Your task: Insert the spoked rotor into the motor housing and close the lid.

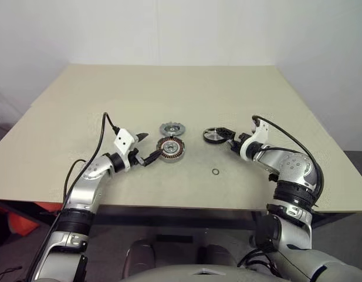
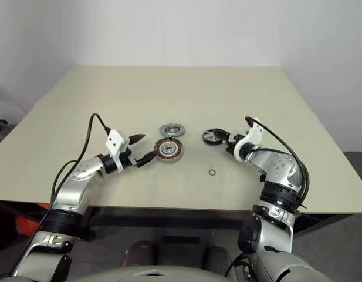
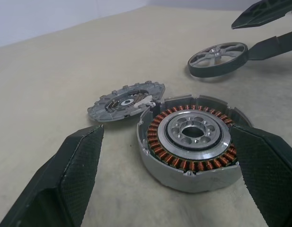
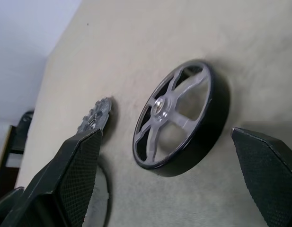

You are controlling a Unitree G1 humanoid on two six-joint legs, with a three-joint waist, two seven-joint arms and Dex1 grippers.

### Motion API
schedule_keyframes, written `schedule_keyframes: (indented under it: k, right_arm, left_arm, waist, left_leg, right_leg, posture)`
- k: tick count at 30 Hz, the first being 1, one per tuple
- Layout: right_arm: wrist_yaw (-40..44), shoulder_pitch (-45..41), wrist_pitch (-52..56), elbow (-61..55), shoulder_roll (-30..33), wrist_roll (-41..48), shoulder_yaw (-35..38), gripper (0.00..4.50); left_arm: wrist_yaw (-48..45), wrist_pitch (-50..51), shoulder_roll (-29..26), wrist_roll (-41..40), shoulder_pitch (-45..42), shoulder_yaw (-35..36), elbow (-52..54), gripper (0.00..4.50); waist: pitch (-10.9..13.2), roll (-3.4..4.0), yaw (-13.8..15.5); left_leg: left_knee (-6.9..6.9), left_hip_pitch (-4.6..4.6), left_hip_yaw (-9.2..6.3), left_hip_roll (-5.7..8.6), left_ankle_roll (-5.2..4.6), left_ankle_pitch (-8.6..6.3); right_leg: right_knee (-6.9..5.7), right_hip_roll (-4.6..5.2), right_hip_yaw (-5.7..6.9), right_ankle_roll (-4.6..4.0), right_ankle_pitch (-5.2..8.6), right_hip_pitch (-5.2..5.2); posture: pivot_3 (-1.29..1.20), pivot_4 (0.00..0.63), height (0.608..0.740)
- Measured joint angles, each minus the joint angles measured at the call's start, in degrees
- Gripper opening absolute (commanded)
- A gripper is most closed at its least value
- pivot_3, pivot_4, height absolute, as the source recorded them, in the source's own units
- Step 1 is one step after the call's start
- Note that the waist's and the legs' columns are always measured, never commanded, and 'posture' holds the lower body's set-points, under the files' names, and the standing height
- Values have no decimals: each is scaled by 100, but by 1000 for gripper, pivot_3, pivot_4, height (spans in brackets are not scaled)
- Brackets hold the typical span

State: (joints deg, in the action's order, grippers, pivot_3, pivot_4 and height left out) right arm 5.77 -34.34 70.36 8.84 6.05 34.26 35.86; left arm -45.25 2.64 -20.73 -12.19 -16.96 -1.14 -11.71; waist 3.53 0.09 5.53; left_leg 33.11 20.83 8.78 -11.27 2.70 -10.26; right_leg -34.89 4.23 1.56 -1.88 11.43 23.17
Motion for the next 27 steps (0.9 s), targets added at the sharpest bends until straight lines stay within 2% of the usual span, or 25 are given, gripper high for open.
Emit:
schedule_keyframes:
  k: [2, 5, 13, 18, 22, 27]
  right_arm:
    - [-106, -41, 1, 41, -33, 7, 21, 4500]
    - [-254, -48, -53, 206, -125, 16, 85, 3872]
    - [-495, -52, -185, 461, -143, 20, 184, 1097]
    - [-554, -67, -225, 500, -144, 77, 181, 1097]
    - [-610, -84, -251, 512, -176, 218, 230, 310]
    - [-710, -196, -229, 545, -297, 433, 336, 310]
  left_arm:
    - [33, -29, -2, 27, 0, 0, 0, 4454]
    - [107, -63, -2, 93, 0, 0, -1, 4500]
    - [203, -154, -17, 157, -1, 0, -5, 4500]
    - [208, -169, -17, 179, -1, 0, -31, 4500]
    - [218, -218, -18, 204, -1, 0, -79, 4500]
    - [226, -235, -19, 213, -1, 0, -111, 4500]
  waist:
    - [0, 0, 1]
    - [0, 1, -3]
    - [0, 2, -5]
    - [0, 2, -4]
    - [-1, 2, -5]
    - [0, 3, -12]
  left_leg:
    - [0, 0, 0, 0, 0, 0]
    - [-2, -2, 0, -1, 2, 1]
    - [-4, -2, 0, -1, 4, 2]
    - [-4, -1, 0, -1, 4, 2]
    - [-4, -2, 0, -1, 4, 2]
    - [-5, 0, 1, -1, 4, 2]
  right_leg:
    - [0, 0, 0, 0, 0, 0]
    - [0, 0, 0, 2, 1, 0]
    - [0, -1, 0, 7, 4, 2]
    - [0, -1, 0, 6, 3, 2]
    - [0, -1, 0, 6, 3, 2]
    - [0, -1, 0, 7, 4, 6]
  posture:
    - [0, 0, 740]
    - [0, 0, 740]
    - [0, 0, 740]
    - [0, 0, 740]
    - [0, 0, 740]
    - [0, 0, 740]
